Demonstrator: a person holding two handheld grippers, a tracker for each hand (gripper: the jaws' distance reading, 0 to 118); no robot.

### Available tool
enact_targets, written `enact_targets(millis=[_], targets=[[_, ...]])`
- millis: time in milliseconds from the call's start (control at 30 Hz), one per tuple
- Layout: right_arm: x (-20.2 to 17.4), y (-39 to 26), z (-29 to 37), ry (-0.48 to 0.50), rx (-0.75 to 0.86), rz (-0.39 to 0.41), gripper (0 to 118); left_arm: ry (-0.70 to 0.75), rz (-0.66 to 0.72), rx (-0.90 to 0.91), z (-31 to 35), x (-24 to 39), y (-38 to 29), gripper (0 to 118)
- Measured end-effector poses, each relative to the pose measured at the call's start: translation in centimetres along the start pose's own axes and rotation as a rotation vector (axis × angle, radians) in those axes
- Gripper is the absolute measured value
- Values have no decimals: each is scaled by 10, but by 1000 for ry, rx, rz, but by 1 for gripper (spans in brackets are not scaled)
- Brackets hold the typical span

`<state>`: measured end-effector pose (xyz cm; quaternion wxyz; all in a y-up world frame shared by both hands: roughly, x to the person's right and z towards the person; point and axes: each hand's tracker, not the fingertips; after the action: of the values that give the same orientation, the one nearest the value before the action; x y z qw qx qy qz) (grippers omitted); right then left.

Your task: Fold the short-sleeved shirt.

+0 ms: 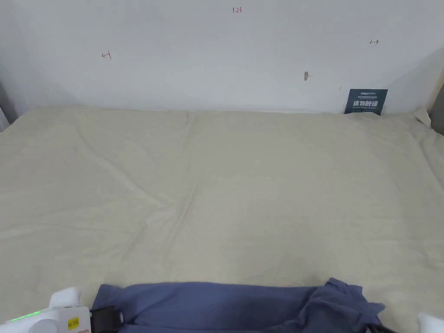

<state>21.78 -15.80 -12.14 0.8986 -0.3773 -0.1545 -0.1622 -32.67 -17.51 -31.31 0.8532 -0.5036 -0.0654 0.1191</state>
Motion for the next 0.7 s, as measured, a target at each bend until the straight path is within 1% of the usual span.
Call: enact_targets(millis=[67, 167, 267, 333, 400, 500, 567, 600, 633, 667, 700], targets=[[-9, 21, 20, 26, 116, 28, 86, -77, -2, 119, 25, 11, 10, 97], [-33, 55, 49, 59, 279, 90, 86, -113, -62, 272, 68, 43, 30, 97], [-58, 83, 78, 92, 464, 130, 86, -120, -184, 501, 109, 80, 42, 97], [-78, 96, 95, 101, 581, 149, 86, -98, -238, 641, 132, 101, 46, 97], [-93, 104, 108, 86, 689, 174, 86, -76, -285, 771, 147, 119, 45, 97], [-117, 112, 123, 33, 779, 225, 86, -24, -325, 902, 160, 140, 46, 97], [-128, 114, 127, 0, 812, 247, 84, 6, -342, 927, 163, 149, 44, 94], [-133, 114, 128, -6, 822, 254, 80, 10, -353, 936, 164, 153, 43, 88], [-136, 115, 129, -10, 823, 260, 77, 0, -359, 954, 165, 155, 41, 69], [-140, 114, 130, -20, 826, 267, 77, -19, -354, 962, 165, 157, 39, 44], [-144, 112, 130, -10, 824, 269, 77, -42, -362, 960, 167, 159, 39, 13]])
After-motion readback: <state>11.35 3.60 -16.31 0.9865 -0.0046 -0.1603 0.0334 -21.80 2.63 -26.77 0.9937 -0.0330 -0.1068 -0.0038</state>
